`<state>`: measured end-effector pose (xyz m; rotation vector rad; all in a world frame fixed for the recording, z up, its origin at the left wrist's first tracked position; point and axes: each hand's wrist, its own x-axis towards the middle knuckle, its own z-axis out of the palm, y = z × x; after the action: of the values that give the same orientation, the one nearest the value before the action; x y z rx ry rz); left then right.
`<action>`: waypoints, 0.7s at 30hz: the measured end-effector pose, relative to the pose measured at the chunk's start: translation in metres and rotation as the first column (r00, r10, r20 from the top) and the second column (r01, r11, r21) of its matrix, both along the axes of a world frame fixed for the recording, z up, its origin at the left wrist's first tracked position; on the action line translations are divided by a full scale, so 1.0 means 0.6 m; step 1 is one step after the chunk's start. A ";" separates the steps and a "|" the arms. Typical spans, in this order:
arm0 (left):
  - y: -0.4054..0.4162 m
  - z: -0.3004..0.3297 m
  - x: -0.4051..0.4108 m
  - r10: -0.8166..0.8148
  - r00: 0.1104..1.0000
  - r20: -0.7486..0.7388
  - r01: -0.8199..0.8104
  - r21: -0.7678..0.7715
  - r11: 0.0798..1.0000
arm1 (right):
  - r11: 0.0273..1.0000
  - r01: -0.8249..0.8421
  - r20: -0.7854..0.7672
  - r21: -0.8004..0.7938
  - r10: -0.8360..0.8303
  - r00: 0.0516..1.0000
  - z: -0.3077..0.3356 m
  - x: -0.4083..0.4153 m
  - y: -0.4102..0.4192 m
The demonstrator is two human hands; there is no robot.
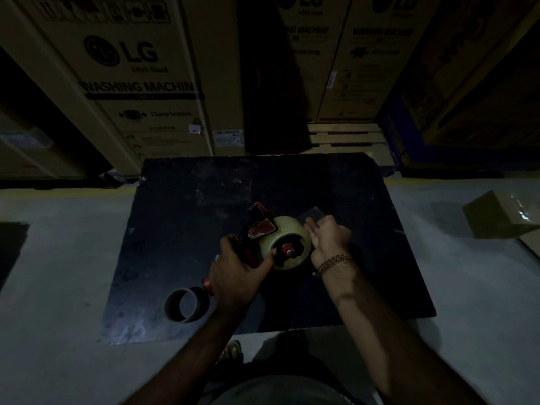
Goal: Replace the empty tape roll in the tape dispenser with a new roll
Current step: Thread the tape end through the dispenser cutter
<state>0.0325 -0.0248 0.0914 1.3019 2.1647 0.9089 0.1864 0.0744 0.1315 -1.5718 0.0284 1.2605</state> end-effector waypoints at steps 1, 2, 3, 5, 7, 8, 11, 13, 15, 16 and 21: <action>-0.001 -0.001 0.001 0.006 1.000 -0.003 -0.006 0.008 1.000 | 1.000 0.012 -0.010 0.002 -0.012 1.000 0.001 0.000 -0.001; -0.001 -0.001 0.002 0.009 1.000 0.000 -0.009 0.018 1.000 | 1.000 0.022 -0.019 0.005 -0.022 1.000 0.004 0.000 -0.002; -0.002 -0.002 0.002 0.009 1.000 0.005 -0.009 0.021 1.000 | 1.000 0.030 -0.024 0.006 -0.030 0.999 0.006 0.000 -0.002; -0.003 -0.002 0.005 0.003 1.000 0.028 -0.003 0.011 1.000 | 0.999 0.042 -0.031 0.012 -0.041 0.999 0.008 0.003 -0.002; -0.003 -0.004 0.007 0.008 0.999 0.052 -0.007 -0.016 1.000 | 0.999 0.044 -0.028 0.009 -0.043 0.999 0.007 0.006 -0.003; -0.001 -0.006 0.008 0.013 0.998 0.058 -0.011 -0.028 1.000 | 0.999 0.040 -0.021 0.002 -0.040 0.999 0.006 0.008 -0.003; 0.000 -0.012 0.010 0.020 0.993 0.114 -0.012 -0.076 0.997 | 0.999 0.031 -0.014 -0.024 -0.031 0.999 0.011 0.018 -0.004; 0.000 -0.013 0.012 0.050 0.989 0.143 -0.036 -0.101 0.994 | 0.999 0.033 -0.037 -0.040 -0.034 0.999 0.019 0.030 -0.003; 0.000 -0.008 0.013 0.046 0.989 0.143 -0.030 -0.114 0.993 | 0.999 -0.001 -0.071 -0.053 -0.002 0.997 0.029 0.038 -0.002; 0.000 -0.007 0.014 0.025 0.989 0.147 -0.007 -0.120 0.993 | 0.998 -0.033 -0.073 -0.055 0.029 0.997 0.035 0.040 -0.002; 0.001 -0.002 0.016 0.055 0.960 0.274 -0.011 -0.159 0.987 | 0.990 -0.141 -0.079 -0.018 0.139 0.987 0.053 0.046 -0.002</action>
<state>0.0421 -0.0243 0.0903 1.0007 1.9983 0.8594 0.2143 0.0733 0.1633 -1.5662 -0.0191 1.4351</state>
